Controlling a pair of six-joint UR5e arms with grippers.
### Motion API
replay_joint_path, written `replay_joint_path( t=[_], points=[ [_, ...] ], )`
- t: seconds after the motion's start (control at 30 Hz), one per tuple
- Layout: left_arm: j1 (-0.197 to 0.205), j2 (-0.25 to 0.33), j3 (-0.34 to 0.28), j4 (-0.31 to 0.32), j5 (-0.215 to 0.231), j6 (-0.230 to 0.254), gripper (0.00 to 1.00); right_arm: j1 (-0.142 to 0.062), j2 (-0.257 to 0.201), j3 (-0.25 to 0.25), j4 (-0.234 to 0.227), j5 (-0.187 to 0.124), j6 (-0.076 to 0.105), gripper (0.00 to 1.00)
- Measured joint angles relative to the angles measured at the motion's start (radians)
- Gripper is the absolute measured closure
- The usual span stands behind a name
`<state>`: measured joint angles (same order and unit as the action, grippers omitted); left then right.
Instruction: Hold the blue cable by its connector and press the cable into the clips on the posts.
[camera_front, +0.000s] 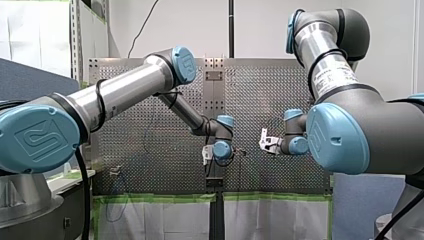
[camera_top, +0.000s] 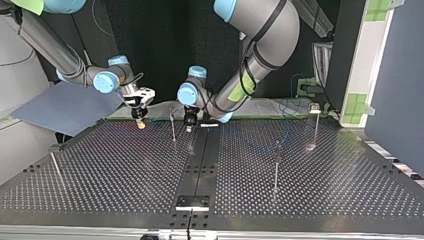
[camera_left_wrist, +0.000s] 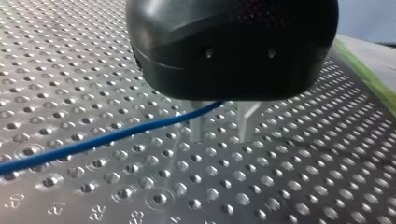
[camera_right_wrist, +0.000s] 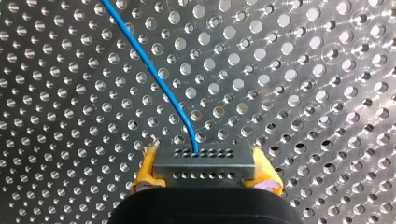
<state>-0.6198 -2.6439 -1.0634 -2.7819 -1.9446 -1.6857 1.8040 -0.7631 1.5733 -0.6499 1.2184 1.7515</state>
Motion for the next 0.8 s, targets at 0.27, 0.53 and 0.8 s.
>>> replay_joint_path(
  t=[0.27, 0.53, 0.8],
  points=[
    [-0.008, 0.006, 0.000, -0.080, -0.073, 0.079, 0.00, -0.002, 0.000, -0.007, 0.019, 0.000, -0.004, 1.00],
    [-0.053, 0.041, -0.002, -0.158, -0.094, 0.121, 0.00, -0.002, 0.000, -0.008, 0.025, 0.000, -0.005, 1.00],
    [-0.122, 0.068, -0.018, -0.192, -0.059, 0.063, 0.00, -0.007, 0.000, -0.008, 0.032, 0.000, -0.004, 1.00]
  ],
)
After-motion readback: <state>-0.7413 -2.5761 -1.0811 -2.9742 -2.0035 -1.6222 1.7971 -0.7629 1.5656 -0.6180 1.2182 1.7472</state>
